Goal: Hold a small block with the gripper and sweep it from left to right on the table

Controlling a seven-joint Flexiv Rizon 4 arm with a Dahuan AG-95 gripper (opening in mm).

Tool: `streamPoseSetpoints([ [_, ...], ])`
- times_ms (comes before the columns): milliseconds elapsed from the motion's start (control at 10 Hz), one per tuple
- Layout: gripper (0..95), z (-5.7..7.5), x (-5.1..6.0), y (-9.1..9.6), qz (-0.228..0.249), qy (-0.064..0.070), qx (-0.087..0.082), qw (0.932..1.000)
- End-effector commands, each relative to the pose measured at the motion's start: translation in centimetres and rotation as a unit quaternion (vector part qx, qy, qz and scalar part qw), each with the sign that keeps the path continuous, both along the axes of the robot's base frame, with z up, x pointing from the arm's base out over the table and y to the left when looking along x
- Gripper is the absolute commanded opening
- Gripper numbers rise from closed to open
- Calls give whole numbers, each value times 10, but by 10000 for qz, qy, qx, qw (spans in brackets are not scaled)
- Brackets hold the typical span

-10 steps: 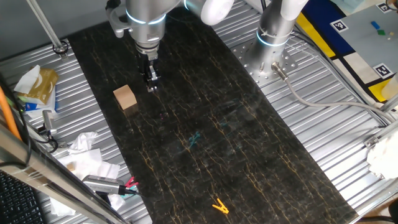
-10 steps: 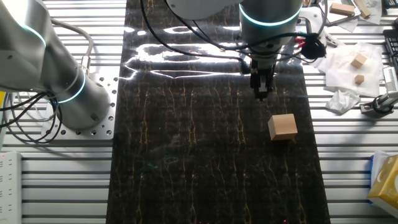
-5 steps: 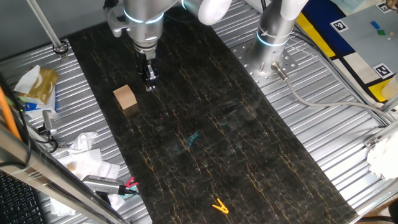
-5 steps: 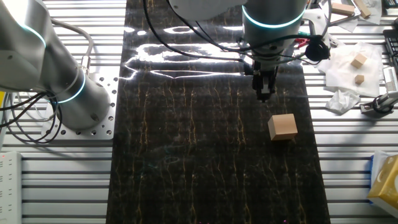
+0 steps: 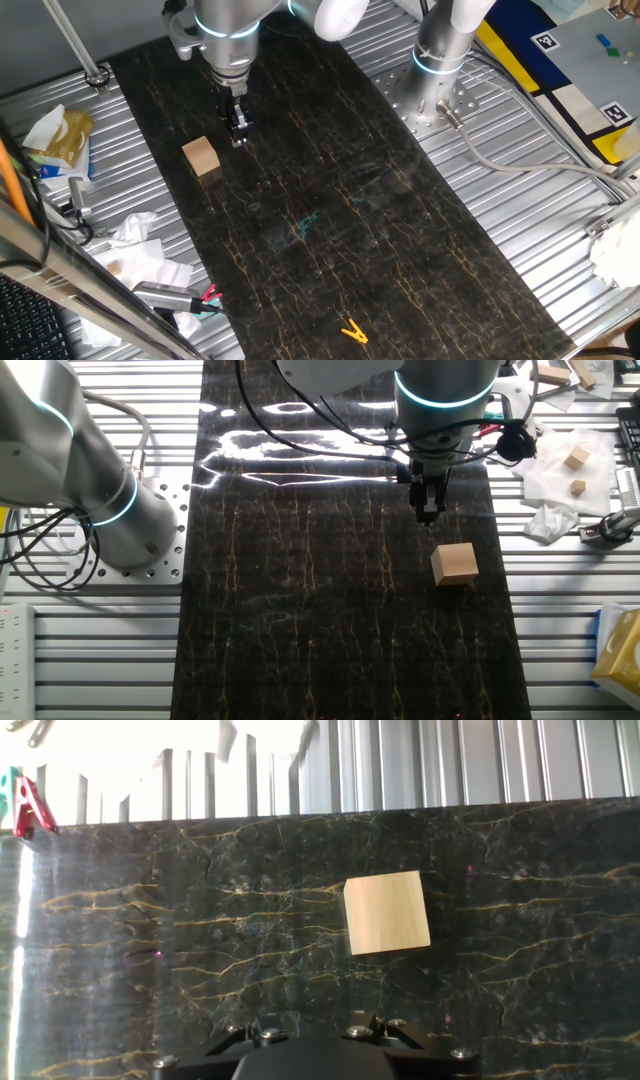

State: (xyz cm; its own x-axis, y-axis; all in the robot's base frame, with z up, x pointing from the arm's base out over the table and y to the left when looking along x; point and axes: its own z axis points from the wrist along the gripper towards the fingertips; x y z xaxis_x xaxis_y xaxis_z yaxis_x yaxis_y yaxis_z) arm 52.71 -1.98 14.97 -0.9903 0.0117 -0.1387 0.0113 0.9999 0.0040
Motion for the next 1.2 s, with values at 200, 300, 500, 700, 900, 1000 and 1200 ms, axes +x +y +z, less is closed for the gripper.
streamPoseSetpoints([
  [200,380,0,0,0,6,14,-13,10000],
  [300,380,-3,1,-1,7,11,-13,10000],
  [500,380,-4,1,-1,11,11,-14,10000],
  [700,380,-4,1,-1,6,12,-15,10000],
  [900,380,-4,1,-2,-3,16,-14,10000],
  [1000,380,-4,2,-2,-7,20,-14,10000],
  [1200,380,-5,2,-3,3,20,-11,10000],
])
